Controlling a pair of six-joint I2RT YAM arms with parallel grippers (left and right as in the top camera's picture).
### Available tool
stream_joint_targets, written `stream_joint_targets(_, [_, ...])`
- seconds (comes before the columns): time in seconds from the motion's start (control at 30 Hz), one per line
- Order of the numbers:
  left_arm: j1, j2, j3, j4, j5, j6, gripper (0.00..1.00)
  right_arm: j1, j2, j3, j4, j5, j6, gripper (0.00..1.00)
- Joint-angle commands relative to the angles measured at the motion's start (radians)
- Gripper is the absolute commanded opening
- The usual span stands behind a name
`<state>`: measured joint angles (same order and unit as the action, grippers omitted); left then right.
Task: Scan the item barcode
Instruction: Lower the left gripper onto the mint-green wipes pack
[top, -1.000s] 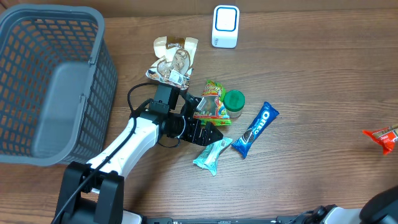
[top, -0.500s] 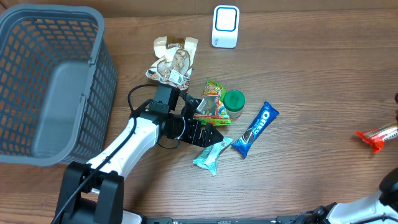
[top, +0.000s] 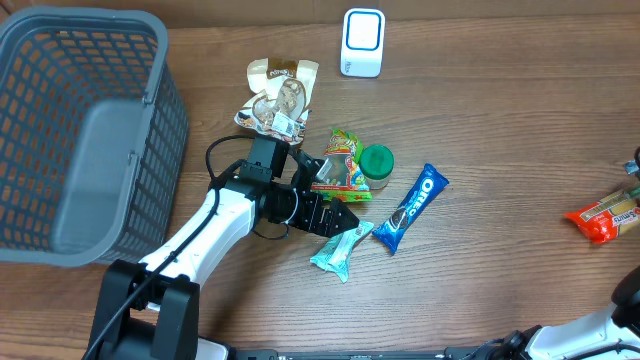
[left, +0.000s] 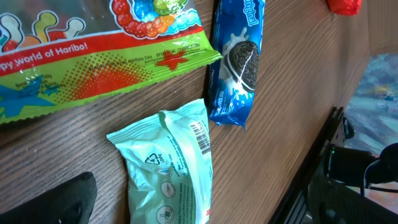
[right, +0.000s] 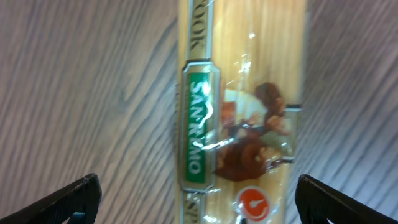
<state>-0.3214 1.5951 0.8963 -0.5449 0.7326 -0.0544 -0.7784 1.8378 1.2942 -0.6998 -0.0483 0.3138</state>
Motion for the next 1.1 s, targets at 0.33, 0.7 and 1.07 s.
stream_joint_targets(0.33, [-0.006,-0.021,0.086,-0.079,-0.143,0.032,1.00,0.069,-0.339,0.048,-0.002,-0.285,-0.025,1.00])
stream_joint_targets(0.7, [-0.007,-0.021,0.151,-0.281,-0.336,0.032,1.00,0.540,-0.589,0.048,-0.089,-0.006,-0.109,1.00])
stream_joint_targets(1.07, [-0.117,-0.021,0.151,-0.398,-0.457,-0.022,1.00,0.663,-0.611,0.048,-0.252,-0.169,-0.074,1.00])
